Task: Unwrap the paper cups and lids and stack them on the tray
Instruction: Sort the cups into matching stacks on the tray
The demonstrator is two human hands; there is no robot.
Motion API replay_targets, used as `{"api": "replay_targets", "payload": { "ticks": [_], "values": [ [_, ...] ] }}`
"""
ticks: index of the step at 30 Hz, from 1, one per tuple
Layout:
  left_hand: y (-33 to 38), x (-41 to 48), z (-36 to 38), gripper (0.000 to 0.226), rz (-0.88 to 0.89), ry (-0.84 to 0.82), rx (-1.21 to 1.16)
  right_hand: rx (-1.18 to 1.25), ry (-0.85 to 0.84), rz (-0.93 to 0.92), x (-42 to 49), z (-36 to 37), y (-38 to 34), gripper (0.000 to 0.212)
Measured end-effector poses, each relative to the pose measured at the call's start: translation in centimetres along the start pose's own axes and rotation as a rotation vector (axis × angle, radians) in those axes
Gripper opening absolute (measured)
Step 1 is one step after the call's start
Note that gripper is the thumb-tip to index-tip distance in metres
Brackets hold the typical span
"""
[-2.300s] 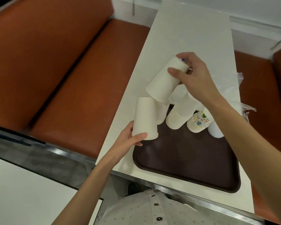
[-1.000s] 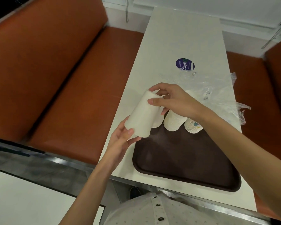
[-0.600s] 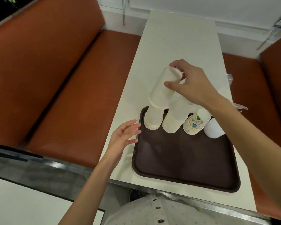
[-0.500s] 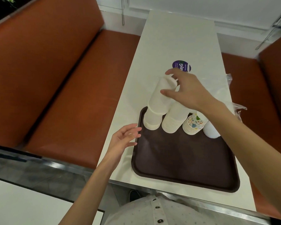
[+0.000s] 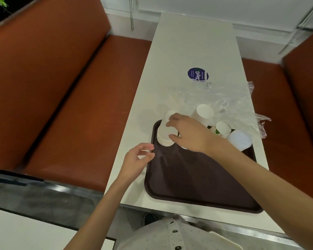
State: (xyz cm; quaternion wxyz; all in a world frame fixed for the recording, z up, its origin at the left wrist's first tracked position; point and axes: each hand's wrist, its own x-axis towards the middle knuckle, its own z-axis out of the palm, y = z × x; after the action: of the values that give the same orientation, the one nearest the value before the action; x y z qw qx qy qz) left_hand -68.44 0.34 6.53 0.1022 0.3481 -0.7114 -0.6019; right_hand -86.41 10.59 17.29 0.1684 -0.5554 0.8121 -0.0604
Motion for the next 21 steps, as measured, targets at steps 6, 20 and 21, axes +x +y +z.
{"api": "replay_targets", "payload": {
  "ticks": [6,20,21],
  "values": [
    [-3.8,-0.4,1.1,0.047,0.084,-0.130,0.484,0.214,0.231,-0.036,-2.6,0.0,0.5,0.035],
    [-4.7,1.2,1.2,0.064,0.067,-0.209,0.534,0.327,0.368,0.829,-17.0,9.7,15.1,0.008],
    [-4.7,1.3,1.2,0.064,0.064,-0.211,0.528,0.316,0.355,0.902,-18.0,10.2,16.4,0.012]
  ]
}}
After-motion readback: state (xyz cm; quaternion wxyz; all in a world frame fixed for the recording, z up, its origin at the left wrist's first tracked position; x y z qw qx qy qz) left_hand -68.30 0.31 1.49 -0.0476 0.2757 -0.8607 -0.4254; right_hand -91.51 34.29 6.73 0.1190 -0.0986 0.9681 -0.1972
